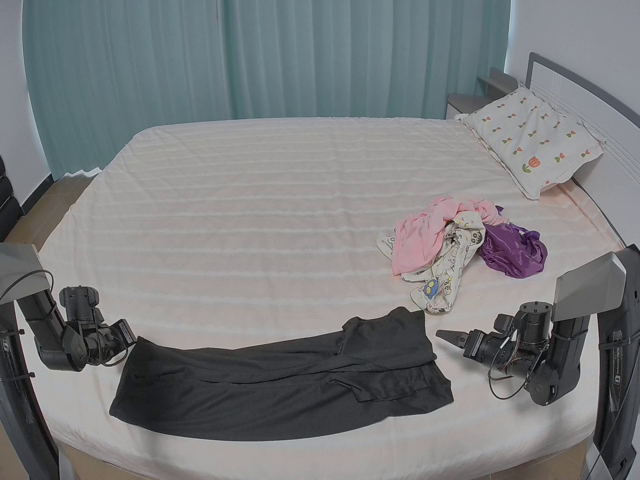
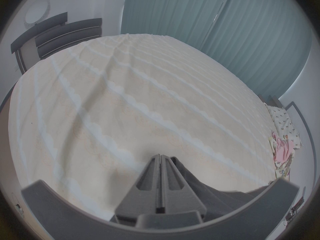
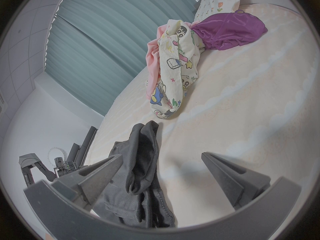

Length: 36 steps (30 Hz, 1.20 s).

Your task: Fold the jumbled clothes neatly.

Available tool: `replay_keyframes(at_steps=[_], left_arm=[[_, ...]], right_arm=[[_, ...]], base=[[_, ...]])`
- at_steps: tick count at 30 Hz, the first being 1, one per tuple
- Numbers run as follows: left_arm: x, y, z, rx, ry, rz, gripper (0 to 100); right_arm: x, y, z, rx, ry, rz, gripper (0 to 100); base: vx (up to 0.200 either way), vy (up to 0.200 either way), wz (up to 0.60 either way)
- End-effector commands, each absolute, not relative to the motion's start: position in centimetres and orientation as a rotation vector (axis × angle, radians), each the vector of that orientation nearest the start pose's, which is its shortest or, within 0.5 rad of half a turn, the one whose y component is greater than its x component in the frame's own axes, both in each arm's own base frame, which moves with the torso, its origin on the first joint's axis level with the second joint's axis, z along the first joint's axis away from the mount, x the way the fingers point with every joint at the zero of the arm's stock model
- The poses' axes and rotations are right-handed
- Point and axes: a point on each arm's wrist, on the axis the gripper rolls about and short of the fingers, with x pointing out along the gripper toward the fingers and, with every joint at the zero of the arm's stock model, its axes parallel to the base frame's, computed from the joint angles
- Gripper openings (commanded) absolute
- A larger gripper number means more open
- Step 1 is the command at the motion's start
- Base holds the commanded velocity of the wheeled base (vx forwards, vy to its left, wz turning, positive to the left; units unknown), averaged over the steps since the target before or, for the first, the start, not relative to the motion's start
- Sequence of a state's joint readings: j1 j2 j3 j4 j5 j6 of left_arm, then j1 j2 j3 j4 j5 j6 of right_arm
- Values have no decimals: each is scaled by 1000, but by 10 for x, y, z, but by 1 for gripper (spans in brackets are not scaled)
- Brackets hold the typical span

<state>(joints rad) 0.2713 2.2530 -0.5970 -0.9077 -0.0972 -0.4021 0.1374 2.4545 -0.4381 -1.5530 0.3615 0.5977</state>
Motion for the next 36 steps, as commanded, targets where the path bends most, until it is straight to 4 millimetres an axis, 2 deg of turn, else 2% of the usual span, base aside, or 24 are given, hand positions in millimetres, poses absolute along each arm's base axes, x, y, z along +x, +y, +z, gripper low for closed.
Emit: replay_keyframes(at_steps=[1,7,12,13,20,33,34,36], left_arm=[[313,91,-12,-523,672,328,0],[314,101,-10,-549,654,327,0],[309,101,-11,-622,686,190,0],[309,101,-13,-632,691,173,100],[308,100,-17,-709,714,65,100],[310,85,-24,-689,747,11,100],[310,84,-27,-687,756,14,0],[312,86,-30,-684,761,27,0]], right_arm=[[311,51,-45,627,596,339,100],[311,51,-47,627,599,338,100],[311,52,-47,627,603,340,100],[311,52,-47,627,604,341,100],[311,53,-48,627,607,345,100],[310,53,-51,627,613,344,100],[310,53,-51,627,613,344,100],[310,53,-51,627,613,344,100]], base=[[0,0,0],[0,0,0],[0,0,0],[0,0,0],[0,0,0],[0,0,0],[0,0,0],[0,0,0]])
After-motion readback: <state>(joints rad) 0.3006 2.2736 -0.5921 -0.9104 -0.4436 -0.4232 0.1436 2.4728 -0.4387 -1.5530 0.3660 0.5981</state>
